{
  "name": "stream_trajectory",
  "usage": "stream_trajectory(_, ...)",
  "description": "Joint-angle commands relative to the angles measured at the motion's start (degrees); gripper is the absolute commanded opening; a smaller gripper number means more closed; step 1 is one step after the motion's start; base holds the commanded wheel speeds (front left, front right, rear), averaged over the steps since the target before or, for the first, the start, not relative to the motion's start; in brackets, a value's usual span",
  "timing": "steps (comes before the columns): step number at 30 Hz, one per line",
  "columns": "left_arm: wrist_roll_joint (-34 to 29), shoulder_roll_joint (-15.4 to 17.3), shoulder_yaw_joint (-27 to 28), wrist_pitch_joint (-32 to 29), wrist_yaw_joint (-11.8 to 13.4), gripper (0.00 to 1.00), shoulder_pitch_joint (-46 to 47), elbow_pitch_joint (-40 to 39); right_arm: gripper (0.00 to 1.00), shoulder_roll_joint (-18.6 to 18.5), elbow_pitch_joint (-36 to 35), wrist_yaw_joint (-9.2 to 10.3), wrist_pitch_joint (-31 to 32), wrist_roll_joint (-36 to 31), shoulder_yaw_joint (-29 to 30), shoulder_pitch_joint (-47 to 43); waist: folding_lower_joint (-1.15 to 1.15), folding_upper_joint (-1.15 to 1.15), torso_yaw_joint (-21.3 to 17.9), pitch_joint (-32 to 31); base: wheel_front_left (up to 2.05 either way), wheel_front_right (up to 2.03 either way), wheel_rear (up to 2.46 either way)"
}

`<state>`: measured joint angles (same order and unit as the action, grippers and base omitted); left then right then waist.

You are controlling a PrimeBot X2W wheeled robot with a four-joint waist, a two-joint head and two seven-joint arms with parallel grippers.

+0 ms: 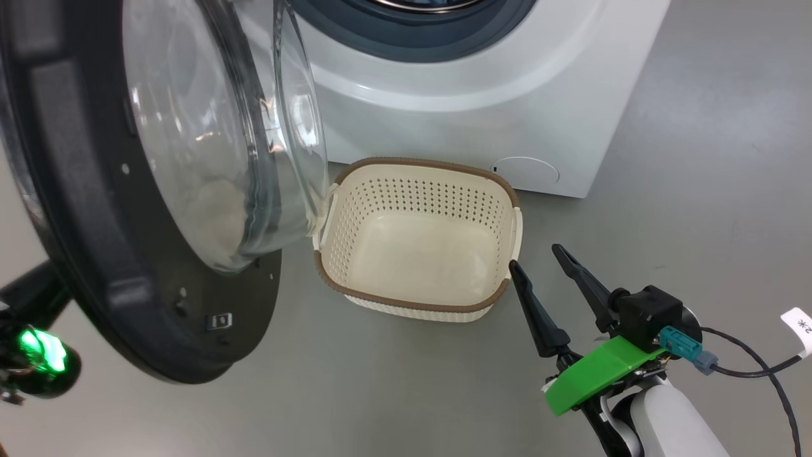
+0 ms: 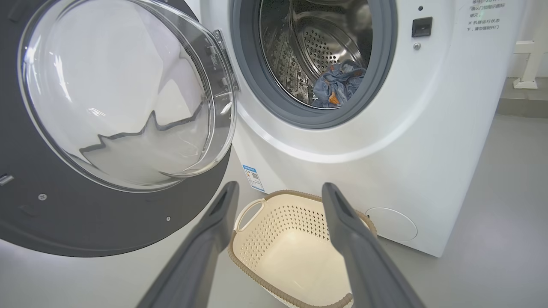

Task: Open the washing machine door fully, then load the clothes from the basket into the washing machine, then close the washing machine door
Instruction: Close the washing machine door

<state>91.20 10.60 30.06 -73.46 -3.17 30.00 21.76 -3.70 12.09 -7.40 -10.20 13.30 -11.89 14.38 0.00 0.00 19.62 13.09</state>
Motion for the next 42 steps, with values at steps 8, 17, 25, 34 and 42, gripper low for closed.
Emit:
stream_trajectory(8,0.8,-2.6,-0.1,-0.1,0.6,0.00,-3.2,-3.9,1.00,0.8,-0.9,-0.09,-1.2,1.1,-1.6,0.2,0.00,0.00,-2.2,-1.1,0.00,0.00,0.00)
stream_trajectory(17,2.5,-6.2,-0.7,2.0,0.4,0.00,-4.0,-5.1,1.00,0.8,-0.9,-0.09,-1.8,1.6,-1.4,0.4,0.00,0.00,-5.9,-0.9,0.00,0.00,0.00)
stream_trajectory(25,4.8,-7.5,-3.3,4.4,-0.6,0.00,-4.2,-4.9,1.00,0.8,-1.1,-0.09,-2.3,1.5,-0.7,0.4,0.00,0.00,-10.1,-1.0,0.00,0.00,0.00)
stream_trajectory(34,9.4,-7.7,-8.1,10.3,-2.3,0.00,-3.9,-2.9,1.00,0.8,-1.5,-0.09,-3.0,2.3,-0.4,0.4,0.00,0.00,-16.0,-0.3,0.00,0.00,0.00)
stream_trajectory(42,12.0,-7.7,-13.2,19.4,-3.9,0.00,-2.3,-1.3,1.00,0.8,-1.2,-0.09,-3.9,3.5,-0.4,0.3,0.00,0.00,-21.2,0.3,0.00,0.00,0.00)
